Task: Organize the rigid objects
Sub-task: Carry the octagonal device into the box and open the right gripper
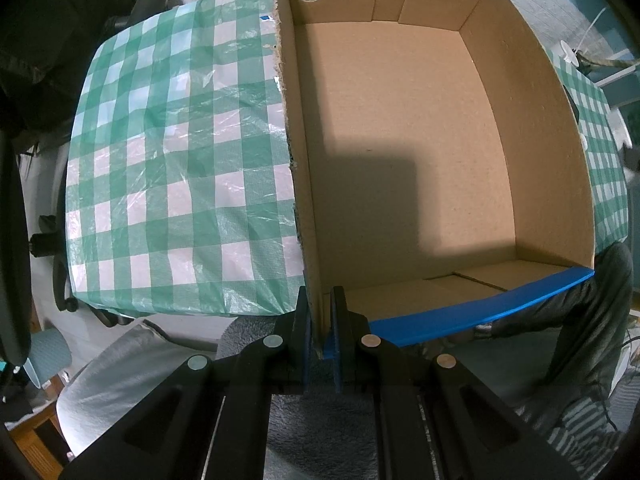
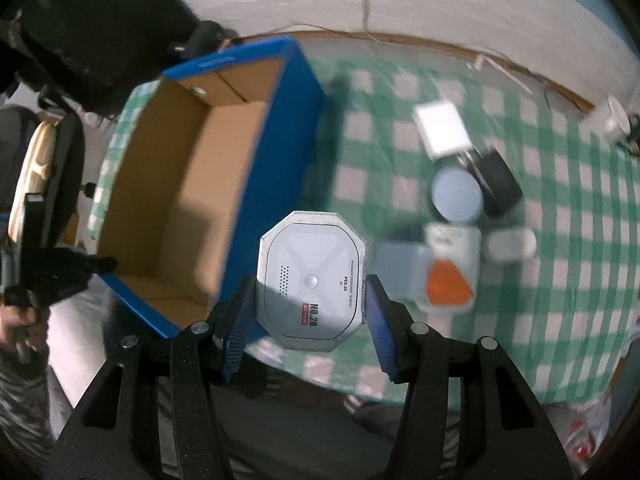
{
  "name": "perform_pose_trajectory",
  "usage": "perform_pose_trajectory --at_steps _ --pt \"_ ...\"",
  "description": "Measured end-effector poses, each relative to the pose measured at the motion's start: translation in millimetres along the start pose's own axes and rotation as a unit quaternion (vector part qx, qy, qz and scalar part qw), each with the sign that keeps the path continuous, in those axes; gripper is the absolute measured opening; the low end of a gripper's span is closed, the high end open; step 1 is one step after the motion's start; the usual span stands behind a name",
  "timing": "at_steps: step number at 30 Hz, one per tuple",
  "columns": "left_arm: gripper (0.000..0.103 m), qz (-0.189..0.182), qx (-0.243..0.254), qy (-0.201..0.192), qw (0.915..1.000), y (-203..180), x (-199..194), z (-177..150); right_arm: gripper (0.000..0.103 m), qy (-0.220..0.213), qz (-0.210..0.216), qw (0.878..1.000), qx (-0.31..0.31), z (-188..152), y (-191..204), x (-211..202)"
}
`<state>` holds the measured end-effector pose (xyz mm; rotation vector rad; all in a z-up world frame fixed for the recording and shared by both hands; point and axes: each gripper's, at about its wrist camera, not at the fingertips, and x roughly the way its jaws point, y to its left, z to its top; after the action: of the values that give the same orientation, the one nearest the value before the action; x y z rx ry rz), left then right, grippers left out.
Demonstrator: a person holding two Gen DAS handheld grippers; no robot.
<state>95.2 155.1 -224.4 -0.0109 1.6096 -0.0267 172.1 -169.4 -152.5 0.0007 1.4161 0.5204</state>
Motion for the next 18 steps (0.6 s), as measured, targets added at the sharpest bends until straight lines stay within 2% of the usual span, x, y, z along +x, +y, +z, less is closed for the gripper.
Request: perform_pose_trajectory --at_steps 6,11,18 --pt "0.008 -0.001 0.002 0.003 1.0000 1 1 1 0.053 0.001 0.007 0.999 -0.031 28 41 12" --pt "0.008 0.001 0.005 0.004 1.0000 0 1 2 0.053 0.016 0.006 0.998 -0.061 39 74 31" --pt "0.008 0.000 0.005 0.003 1.0000 1 -1 0 0.053 0.039 -0.017 0.995 -0.086 45 91 64"
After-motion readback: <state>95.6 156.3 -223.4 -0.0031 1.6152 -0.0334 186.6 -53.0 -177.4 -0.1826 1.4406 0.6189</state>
